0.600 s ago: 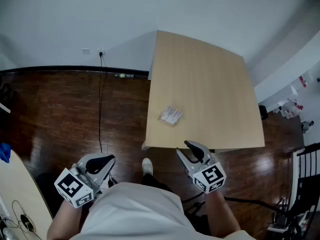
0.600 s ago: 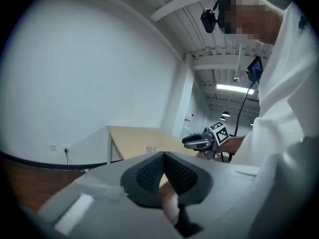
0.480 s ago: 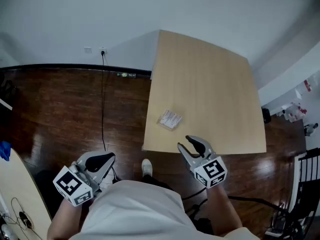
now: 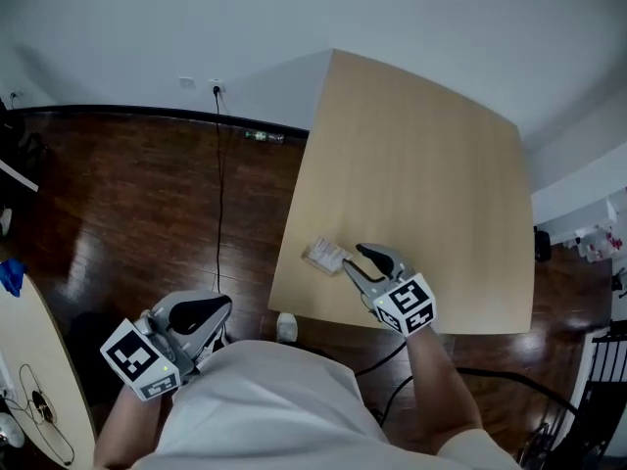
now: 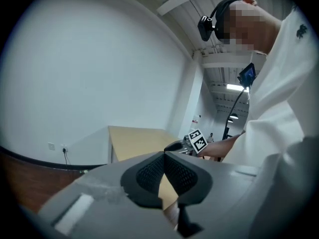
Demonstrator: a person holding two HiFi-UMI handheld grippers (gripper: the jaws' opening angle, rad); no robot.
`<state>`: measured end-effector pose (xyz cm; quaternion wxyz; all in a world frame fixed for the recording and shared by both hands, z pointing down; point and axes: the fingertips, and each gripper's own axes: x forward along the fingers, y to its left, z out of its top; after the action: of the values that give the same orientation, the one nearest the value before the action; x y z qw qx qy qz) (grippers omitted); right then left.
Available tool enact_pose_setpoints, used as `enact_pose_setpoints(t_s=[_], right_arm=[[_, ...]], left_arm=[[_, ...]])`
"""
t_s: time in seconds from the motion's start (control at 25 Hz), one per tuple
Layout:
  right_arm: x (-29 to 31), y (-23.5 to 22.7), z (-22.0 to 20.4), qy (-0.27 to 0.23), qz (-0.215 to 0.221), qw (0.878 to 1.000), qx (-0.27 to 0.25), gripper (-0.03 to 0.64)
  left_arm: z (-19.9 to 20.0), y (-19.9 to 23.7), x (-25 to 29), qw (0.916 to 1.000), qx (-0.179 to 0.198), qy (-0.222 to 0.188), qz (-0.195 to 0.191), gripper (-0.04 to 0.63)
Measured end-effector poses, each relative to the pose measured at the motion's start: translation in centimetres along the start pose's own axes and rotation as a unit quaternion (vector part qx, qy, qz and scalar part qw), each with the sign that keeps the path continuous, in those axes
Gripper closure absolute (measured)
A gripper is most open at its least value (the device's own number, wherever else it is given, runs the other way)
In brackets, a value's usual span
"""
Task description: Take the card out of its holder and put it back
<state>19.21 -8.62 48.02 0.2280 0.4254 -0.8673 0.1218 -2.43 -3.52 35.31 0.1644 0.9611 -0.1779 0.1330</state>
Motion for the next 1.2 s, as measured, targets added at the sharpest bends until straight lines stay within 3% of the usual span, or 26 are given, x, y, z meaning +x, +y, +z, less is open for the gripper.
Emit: enact_pose_setpoints(t_s=[0.4, 0.72, 1.2], right_arm=[[5.2, 0.2, -4.2, 0.037, 0.076, 0.996, 0.012, 0.488], [5.9, 0.5, -4.7, 0.039, 0.092, 0.995, 0.008, 0.578], [5.4, 1.0, -4.1, 0.031, 0.098, 0.995, 0.009, 0.595]], left_arm=[[-0.2, 1.7, 1.7, 0.9992, -0.019, 0.021, 0.030, 0.594], [-0.8, 1.9, 2.4, 0.9988, -0.025, 0.030, 0.031, 0.594], [-1.4, 1.8, 1.5, 0.9986, -0.022, 0.028, 0.038, 0.593]])
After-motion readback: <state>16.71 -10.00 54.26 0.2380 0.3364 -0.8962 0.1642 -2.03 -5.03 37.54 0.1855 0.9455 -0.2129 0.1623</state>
